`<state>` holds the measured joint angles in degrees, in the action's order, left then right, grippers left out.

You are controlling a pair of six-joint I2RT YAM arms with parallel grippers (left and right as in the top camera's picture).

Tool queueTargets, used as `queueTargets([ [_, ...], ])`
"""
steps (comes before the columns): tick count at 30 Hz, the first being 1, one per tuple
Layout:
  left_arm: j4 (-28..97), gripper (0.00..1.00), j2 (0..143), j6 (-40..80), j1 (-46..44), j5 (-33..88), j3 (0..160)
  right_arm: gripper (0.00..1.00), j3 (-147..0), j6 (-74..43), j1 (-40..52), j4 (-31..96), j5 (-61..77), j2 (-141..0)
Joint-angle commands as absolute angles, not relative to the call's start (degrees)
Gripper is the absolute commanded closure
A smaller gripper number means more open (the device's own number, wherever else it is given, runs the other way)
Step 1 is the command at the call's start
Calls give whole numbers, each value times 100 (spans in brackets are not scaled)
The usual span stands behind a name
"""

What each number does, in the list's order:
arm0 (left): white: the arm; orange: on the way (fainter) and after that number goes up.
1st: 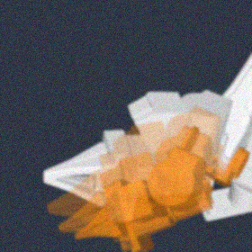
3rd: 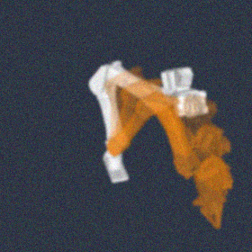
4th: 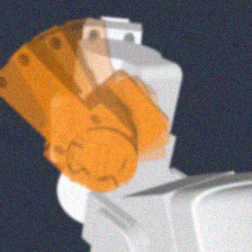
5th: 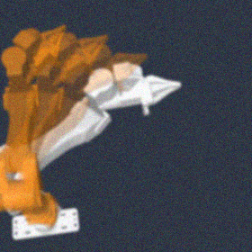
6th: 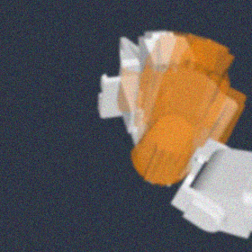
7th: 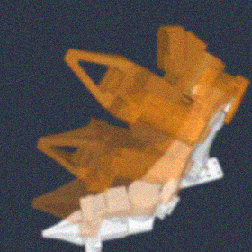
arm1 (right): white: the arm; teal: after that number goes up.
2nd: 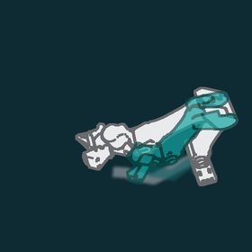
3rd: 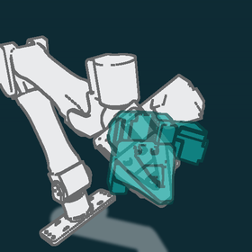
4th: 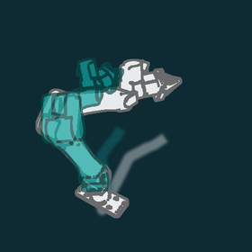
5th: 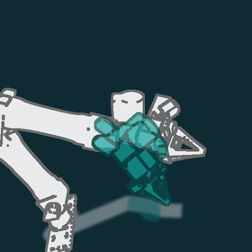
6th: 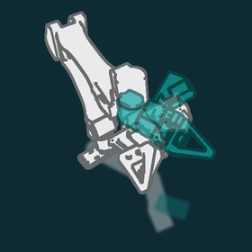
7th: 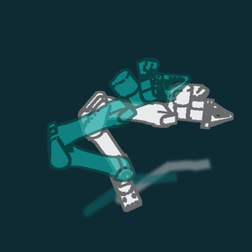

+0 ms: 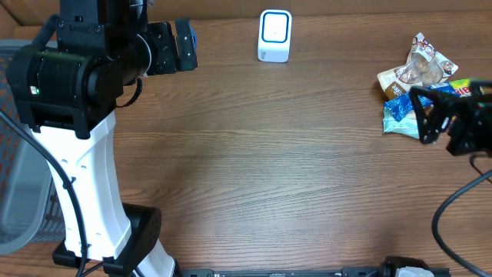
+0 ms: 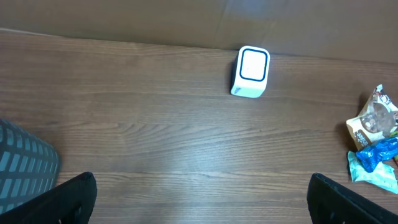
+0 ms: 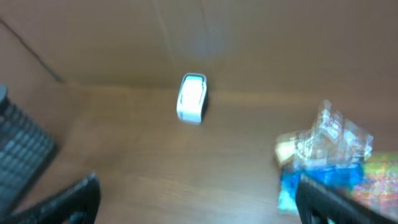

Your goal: Scan the item barcode

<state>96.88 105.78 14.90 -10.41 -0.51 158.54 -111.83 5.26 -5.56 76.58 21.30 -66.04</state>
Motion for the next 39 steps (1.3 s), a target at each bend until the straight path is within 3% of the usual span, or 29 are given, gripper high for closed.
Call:
queueTargets([
  [1, 9679, 0, 10565, 1503, -1052, -82, 15860, 0, -10337, 1127, -281, 6801, 1925, -5979],
  [12, 9679, 0, 10565, 1503, -1052, -82, 15860, 0, -4644, 2279, -257, 1439, 1909, -3500],
  [17, 9679, 0, 10565, 1503, -1052, -82, 15860, 0, -2108, 2276, -248, -152, 1907, -1979],
  [26, 9679, 0, 10565, 1503, -1052, -82, 15860, 0, -106, 2274, -45, -679, 1844, -489],
  [33, 9679, 1, 10565, 1503, -1052, -82, 15860, 0, -47, 2250, -32, 342, 1765, -27],
  [39, 9679, 0, 10565, 1503, -1052, -82, 15860, 0, -47, 1601, -34, 333, 1785, -16],
])
